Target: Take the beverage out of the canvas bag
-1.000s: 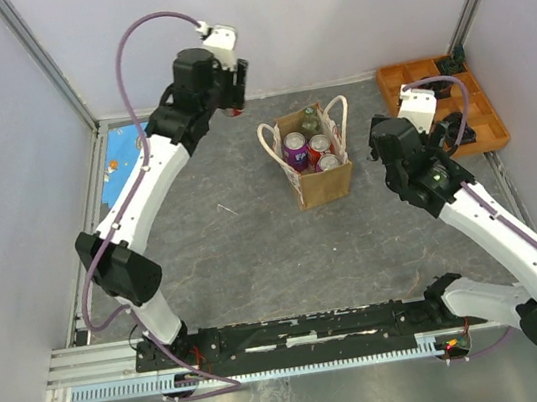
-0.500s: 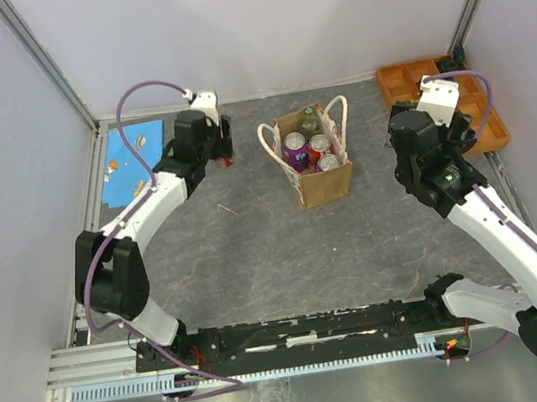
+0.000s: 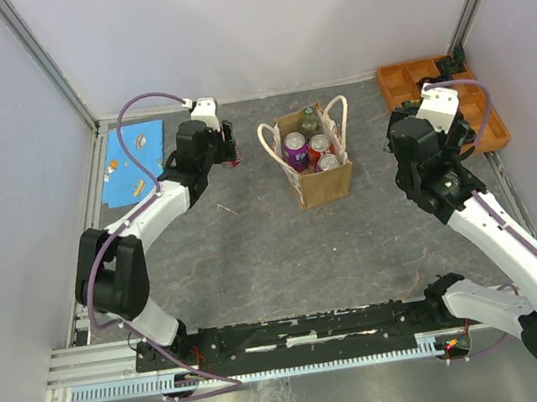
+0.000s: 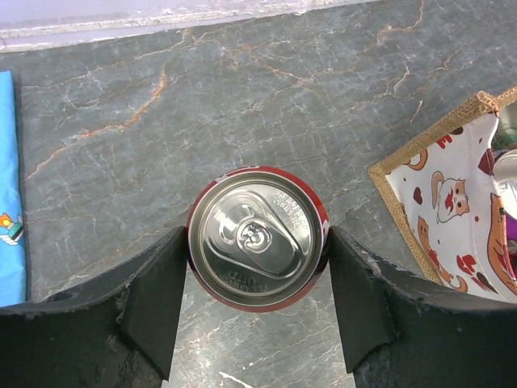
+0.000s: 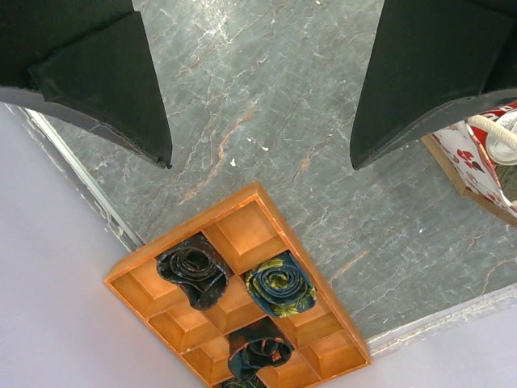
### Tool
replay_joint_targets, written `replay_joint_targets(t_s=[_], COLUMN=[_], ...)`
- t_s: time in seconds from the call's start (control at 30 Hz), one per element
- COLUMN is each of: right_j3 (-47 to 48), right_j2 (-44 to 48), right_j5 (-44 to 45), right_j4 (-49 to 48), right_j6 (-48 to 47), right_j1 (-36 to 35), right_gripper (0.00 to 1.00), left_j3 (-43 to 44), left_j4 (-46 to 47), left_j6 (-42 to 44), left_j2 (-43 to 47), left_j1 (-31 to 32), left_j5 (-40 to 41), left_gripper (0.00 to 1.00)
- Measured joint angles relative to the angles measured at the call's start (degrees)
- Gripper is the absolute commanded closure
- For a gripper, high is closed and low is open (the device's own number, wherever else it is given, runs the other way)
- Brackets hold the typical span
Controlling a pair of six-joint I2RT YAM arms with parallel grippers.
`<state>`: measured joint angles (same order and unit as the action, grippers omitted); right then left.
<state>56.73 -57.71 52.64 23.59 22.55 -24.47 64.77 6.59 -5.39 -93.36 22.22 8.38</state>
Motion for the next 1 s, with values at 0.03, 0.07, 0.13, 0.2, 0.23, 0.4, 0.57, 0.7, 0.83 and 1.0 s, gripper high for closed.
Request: replay_joint_targets(t_s=[0.03, 0.07, 0.13, 0.2, 0.23, 0.4, 0.57, 0.7, 0.83, 1.0], right_j3=[0.0, 0.0, -0.1, -0.2, -0.3, -0.4, -0.4, -0.5, -0.7, -0.7], right_j2=[0.0, 0.0, 0.0, 0.0, 0.0, -0.1, -0.1, -0.2, -0.3, -0.7], right_j5=[-0.1, -0.2, -0.3, -0.6, -0.8, -1.4, -1.6, -1.8, -2.3, -3.1], right_j4=[0.0, 0.0, 0.0, 0.0, 0.0, 0.0, 0.0, 0.0, 0.0, 0.0], right_j6=[0.2, 0.4, 0.8, 1.2, 1.5, 2.0, 2.6, 3.0, 3.2, 3.3], right_j1=[0.0, 0.0, 0.0, 0.0, 0.0, 0.0, 0.0, 0.0, 0.0, 0.0], right_gripper=[0.01, 0.01, 0.01, 0.01, 0.01, 0.01, 0.01, 0.01, 0.01, 0.01], left_j3=[-0.4, -0.7, -1.3, -1.7, -1.9, -2.4, -2.4, -2.1, -1.4, -0.5], left_j4=[0.6, 1.1, 1.8, 2.6, 2.8, 3.0, 3.0, 3.3, 2.4, 1.2], left_j6=[-0.2, -0.4, -0.5, -0.8, -0.8, -0.8, -0.5, 0.7, 1.2, 1.7], left_j2=[0.0, -0.1, -0.7, -1.7, -2.3, -4.9, -6.4, -7.5, -7.8, -8.3], left_j1=[0.0, 0.0, 0.1, 0.2, 0.2, 1.4, 3.4, 4.7, 5.4, 6.1], left_j5=[-0.1, -0.2, -0.9, -1.6, -1.8, -2.8, -2.9, -2.4, -1.7, -0.2], left_gripper=[0.97, 0.97, 0.97, 0.97, 0.97, 0.97, 0.95, 0.82, 0.52, 0.28])
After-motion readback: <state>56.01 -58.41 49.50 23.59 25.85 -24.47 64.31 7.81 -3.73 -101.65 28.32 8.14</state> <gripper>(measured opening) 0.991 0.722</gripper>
